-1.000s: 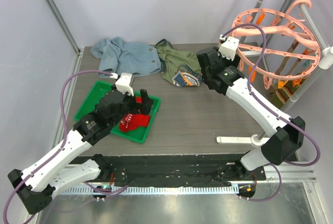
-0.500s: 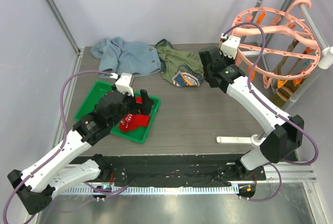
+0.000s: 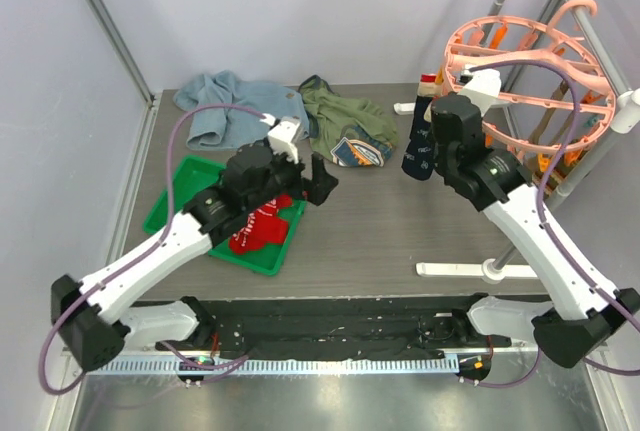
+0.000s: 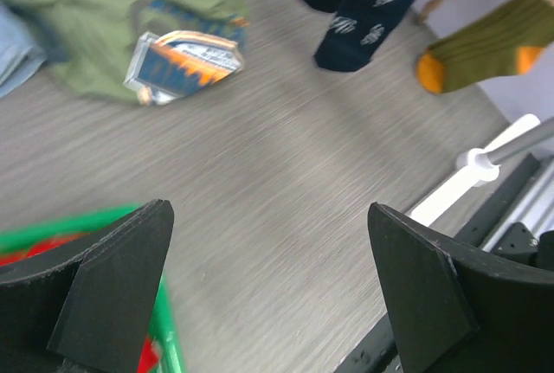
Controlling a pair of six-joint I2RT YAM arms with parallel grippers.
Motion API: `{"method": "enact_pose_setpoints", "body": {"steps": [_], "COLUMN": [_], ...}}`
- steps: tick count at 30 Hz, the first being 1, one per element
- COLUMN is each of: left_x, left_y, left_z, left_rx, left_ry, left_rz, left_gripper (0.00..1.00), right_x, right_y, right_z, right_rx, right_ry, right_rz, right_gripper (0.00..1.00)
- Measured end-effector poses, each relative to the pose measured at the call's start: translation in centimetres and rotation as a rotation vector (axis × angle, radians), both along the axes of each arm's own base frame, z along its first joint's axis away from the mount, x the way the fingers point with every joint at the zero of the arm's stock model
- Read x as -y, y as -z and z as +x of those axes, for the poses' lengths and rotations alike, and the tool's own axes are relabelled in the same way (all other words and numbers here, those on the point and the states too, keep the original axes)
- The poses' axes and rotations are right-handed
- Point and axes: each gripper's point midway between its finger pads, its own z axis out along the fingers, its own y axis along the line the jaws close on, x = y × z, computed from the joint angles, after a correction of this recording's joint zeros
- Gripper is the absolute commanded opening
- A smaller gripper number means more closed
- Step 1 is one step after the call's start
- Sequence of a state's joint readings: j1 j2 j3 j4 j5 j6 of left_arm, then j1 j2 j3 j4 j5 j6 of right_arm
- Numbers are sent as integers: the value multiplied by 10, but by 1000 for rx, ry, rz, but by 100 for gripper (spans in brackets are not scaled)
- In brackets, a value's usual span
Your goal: Remove the socks clipped to the hanger
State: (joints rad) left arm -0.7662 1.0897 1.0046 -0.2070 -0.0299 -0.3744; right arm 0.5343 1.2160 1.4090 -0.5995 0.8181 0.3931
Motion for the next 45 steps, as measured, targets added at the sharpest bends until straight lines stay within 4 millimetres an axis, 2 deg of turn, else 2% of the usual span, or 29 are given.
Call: {"method": "enact_pose_setpoints", "body": {"steps": [4, 6, 10, 14, 18, 22, 25, 29, 34, 37, 38, 41, 45], "left_x": [44, 66, 104, 139, 172, 194, 212, 232, 256, 267, 270, 274, 267], "left_y": [-10, -16, -20, -14, 2, 17, 20, 22, 29, 37, 40, 50, 59], "left_z": [17, 27, 44, 62, 82, 98, 109, 115, 125, 130, 131, 128, 111], "left_rx": [42, 73, 130, 170, 187, 194, 206, 230, 246, 242, 232, 195, 189], "left_ry": [104, 147, 218, 300, 355, 383, 418, 479, 544, 566, 573, 578, 552], "left_rz": [-21, -42, -72, -78, -68, -58, -55, -64, -79, -91, -97, -109, -91], "left_gripper": [100, 100, 100, 100, 100, 100, 100, 100, 100, 75, 54, 29, 13], "right_x": [-6, -10, -23, -35, -40, -40, -37, -32, -30, -31, -32, -31, -25], "right_y": [-6, -6, -8, -19, -35, -54, -63, -68, -76, -76, -75, -71, -70], "right_z": [-13, -18, -30, -46, -61, -72, -82, -95, -101, -101, -100, -96, -90], "right_rx": [-3, -14, -35, -19, 17, 68, 109, 146, 178, 176, 174, 159, 127], "right_ry": [-81, -118, -232, -348, -426, -466, -486, -501, -511, -517, -516, -497, -433], "right_rz": [33, 43, 72, 115, 136, 154, 169, 183, 195, 196, 195, 193, 205], "right_gripper": [18, 22, 25, 30, 31, 31, 31, 30, 30, 30, 30, 30, 37]}}
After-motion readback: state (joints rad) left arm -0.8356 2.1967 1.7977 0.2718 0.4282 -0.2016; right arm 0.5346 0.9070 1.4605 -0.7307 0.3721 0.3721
